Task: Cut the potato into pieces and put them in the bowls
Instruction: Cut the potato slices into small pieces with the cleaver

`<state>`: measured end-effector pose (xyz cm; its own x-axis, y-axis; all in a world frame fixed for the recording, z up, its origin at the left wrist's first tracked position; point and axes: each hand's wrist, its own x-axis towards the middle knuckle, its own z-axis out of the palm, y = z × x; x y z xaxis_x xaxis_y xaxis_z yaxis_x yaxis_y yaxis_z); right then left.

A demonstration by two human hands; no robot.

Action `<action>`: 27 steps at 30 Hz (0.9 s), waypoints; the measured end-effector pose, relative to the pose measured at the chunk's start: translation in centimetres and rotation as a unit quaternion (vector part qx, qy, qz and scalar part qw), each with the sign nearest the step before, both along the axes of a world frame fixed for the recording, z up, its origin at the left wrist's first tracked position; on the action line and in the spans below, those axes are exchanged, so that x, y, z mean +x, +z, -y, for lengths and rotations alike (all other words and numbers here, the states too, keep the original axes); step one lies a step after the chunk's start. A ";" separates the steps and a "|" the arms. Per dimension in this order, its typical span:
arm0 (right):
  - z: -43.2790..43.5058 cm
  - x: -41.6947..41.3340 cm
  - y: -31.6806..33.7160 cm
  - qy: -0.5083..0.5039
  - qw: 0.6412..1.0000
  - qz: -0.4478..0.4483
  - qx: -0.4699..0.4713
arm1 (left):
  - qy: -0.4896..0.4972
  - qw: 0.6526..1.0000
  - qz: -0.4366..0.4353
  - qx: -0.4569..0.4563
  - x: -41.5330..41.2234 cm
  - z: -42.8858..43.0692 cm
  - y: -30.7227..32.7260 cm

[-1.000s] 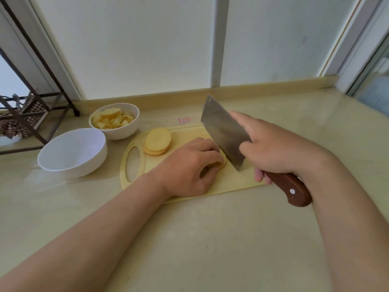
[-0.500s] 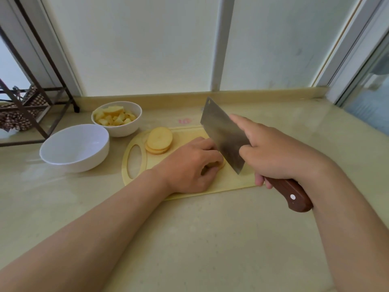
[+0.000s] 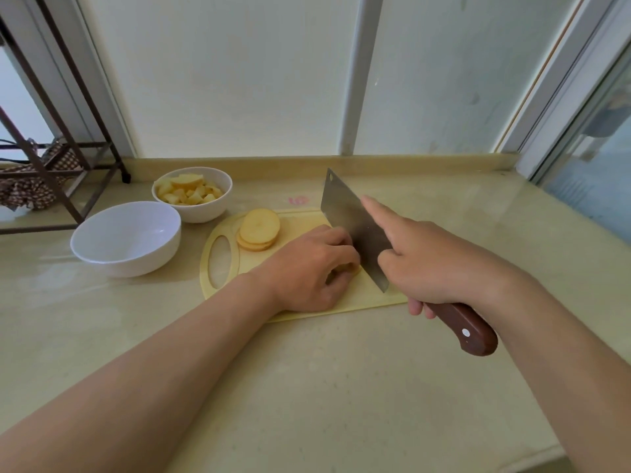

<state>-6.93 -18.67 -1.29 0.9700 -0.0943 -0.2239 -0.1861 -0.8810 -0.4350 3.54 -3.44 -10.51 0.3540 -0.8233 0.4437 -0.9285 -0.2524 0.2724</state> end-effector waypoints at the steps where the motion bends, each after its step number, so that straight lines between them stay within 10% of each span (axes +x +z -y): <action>1: 0.0 0.0 0.1 0.001 1.000 -0.012 -0.005 | 0.001 1.000 0.002 0.001 0.0 0.0 0.0; 27: 0.1 3.8 -0.5 0.002 0.999 -0.039 0.011 | -0.010 1.000 0.009 -0.009 0.1 0.0 -0.3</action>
<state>-3.10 -18.82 -1.78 0.9498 -0.0845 -0.3011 -0.2167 -0.8721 -0.4387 3.65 -3.42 -10.79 0.3297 -0.8216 0.4650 -0.9379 -0.2287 0.2609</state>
